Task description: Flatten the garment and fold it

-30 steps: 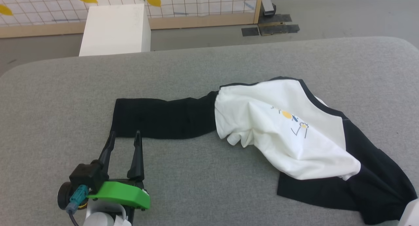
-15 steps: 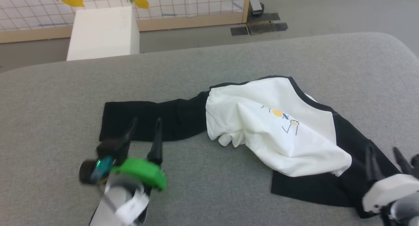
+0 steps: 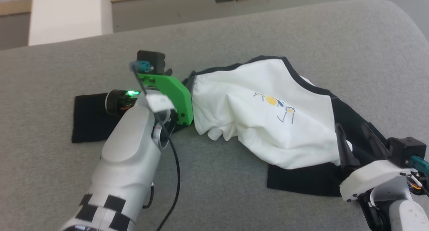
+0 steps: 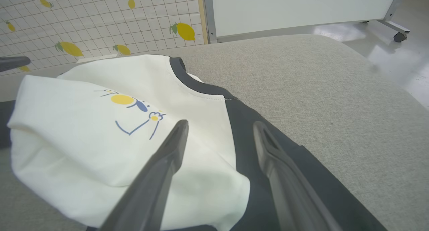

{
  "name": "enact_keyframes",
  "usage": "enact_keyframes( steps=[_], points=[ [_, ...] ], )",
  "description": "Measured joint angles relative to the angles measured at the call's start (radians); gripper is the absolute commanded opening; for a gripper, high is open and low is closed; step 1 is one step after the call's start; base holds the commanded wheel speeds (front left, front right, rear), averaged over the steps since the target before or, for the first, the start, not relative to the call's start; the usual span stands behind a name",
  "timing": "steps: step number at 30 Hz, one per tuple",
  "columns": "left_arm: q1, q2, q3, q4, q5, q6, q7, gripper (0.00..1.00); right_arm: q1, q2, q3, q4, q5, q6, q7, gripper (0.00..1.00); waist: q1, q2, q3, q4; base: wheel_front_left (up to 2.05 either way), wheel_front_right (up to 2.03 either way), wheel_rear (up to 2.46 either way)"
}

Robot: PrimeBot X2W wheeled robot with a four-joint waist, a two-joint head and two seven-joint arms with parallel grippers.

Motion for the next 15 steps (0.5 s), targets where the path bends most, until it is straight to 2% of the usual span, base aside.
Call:
enact_keyframes(
  steps=[8, 9, 10, 11, 12, 15],
  points=[
    [-0.060, -0.002, -0.123, 0.078, -0.163, 0.029, 0.231, 1.00, -0.013, 0.000, 0.012, 0.008, 0.010, 0.000, -0.012, 1.00, 0.0001, 0.0000, 0.055, -0.038, 0.00, 0.00, 0.00],
    [-0.062, -0.003, -0.137, 0.079, -0.173, 0.029, 0.247, 0.88, -0.013, 0.000, 0.011, 0.010, 0.013, 0.000, -0.015, 1.00, 0.0002, 0.0000, 0.059, -0.040, 0.00, 0.00, 0.00],
    [-0.066, -0.002, -0.149, 0.078, -0.184, 0.028, 0.253, 0.49, -0.013, 0.000, 0.011, 0.013, 0.014, 0.000, -0.017, 1.00, 0.0002, 0.0000, 0.061, -0.039, 0.00, 0.00, 0.00],
    [-0.070, -0.002, -0.157, 0.074, -0.190, 0.027, 0.252, 0.21, -0.014, 0.000, 0.012, 0.014, 0.014, 0.000, -0.017, 1.00, 0.0001, 0.0000, 0.061, -0.037, 0.00, 0.00, 0.00],
    [-0.073, -0.003, -0.166, 0.067, -0.199, 0.022, 0.247, 0.00, -0.014, 0.000, 0.012, 0.016, 0.014, 0.000, -0.017, 1.00, 0.0001, 0.0000, 0.061, -0.034, 0.00, 0.00, 0.00],
    [-0.076, -0.003, -0.186, 0.040, -0.218, 0.003, 0.210, 0.00, -0.017, 0.000, 0.012, 0.018, 0.014, 0.000, -0.017, 1.00, 0.0001, 0.0000, 0.059, -0.020, 0.00, 0.00, 0.00]
  ],
)
